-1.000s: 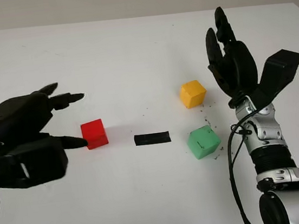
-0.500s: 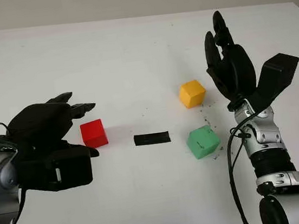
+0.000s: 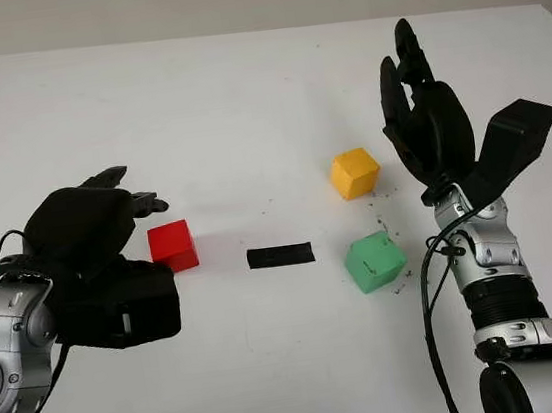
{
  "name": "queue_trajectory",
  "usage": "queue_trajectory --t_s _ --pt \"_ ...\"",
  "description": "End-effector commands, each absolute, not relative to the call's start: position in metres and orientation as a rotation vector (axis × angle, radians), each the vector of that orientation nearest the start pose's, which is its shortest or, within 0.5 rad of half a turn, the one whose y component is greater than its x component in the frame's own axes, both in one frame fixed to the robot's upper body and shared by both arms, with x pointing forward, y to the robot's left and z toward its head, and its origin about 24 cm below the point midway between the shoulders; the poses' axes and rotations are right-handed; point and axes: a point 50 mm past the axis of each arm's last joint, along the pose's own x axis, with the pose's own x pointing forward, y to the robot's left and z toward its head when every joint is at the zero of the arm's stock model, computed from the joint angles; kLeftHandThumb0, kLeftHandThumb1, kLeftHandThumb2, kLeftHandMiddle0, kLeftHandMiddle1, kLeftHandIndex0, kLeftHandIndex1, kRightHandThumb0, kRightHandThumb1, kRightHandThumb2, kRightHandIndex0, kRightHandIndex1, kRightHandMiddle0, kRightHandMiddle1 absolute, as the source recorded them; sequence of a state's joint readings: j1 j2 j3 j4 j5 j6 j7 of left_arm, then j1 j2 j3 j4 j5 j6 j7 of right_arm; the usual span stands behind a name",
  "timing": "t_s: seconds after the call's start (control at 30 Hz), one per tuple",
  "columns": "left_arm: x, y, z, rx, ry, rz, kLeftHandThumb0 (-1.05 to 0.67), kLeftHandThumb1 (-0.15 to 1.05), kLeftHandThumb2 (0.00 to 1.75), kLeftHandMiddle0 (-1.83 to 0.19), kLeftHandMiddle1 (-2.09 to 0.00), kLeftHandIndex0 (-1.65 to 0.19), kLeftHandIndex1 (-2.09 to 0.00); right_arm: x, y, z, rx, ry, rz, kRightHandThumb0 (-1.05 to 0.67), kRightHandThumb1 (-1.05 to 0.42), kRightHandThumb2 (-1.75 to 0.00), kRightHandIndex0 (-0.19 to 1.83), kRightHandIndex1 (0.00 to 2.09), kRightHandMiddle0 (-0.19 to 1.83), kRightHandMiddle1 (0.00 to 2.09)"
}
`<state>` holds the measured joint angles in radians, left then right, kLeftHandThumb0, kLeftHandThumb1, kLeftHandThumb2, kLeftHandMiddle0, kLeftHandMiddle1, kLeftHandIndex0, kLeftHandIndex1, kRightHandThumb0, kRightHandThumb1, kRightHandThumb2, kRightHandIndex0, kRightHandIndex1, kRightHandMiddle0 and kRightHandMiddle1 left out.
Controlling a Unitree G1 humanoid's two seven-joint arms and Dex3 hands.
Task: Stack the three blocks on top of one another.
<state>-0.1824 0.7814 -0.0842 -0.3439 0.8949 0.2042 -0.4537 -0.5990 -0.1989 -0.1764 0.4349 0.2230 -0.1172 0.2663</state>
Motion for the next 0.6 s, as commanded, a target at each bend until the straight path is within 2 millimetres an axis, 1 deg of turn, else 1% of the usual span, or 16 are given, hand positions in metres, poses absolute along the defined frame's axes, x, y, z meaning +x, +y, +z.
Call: queue_trajectory --t_s 0.0,0.2,0.27,0.4,0.5,0.57 --pt "0.268 0.219 0.168 1.66 -0.035 -0.147 -0.7 0.95 0.05 -0.22 -0.06 -0.25 -1.18 0.355 -0.184 0.142 0.063 -0.312 0.183 -0.62 -1.05 -0.61 -0.19 0.0 -0.19 0.0" --pt "0.267 0.22 0.165 1.594 -0.058 -0.165 -0.62 0.95 0.05 -0.28 -0.08 -0.31 -1.22 0.355 -0.184 0.143 0.045 -0.311 0.178 -0.64 -1.05 -0.6 -0.19 0.0 -0.19 0.0" --pt "0.267 0.221 0.163 1.537 -0.055 -0.187 -0.58 0.96 0.06 -0.28 -0.06 -0.27 -1.29 0.355 -0.183 0.143 0.05 -0.309 0.181 -0.63 -1.05 -0.61 -0.19 0.0 -0.19 0.0" --pt "0.266 0.222 0.16 1.432 -0.084 -0.214 -0.51 1.0 0.07 -0.3 -0.06 -0.27 -1.34 0.354 -0.183 0.142 0.045 -0.306 0.181 -0.63 -1.05 -0.61 -0.19 0.0 -0.19 0.0" --pt "0.266 0.223 0.159 1.291 -0.138 -0.212 -0.42 1.04 0.07 -0.32 -0.07 -0.26 -1.3 0.354 -0.183 0.141 0.047 -0.309 0.187 -0.63 -1.05 -0.61 -0.19 0.0 -0.19 0.0" --pt "0.267 0.224 0.158 1.194 -0.178 -0.205 -0.39 1.04 0.06 -0.34 -0.07 -0.25 -1.34 0.354 -0.183 0.141 0.045 -0.31 0.19 -0.61 -1.05 -0.62 -0.19 0.0 -0.19 0.0"
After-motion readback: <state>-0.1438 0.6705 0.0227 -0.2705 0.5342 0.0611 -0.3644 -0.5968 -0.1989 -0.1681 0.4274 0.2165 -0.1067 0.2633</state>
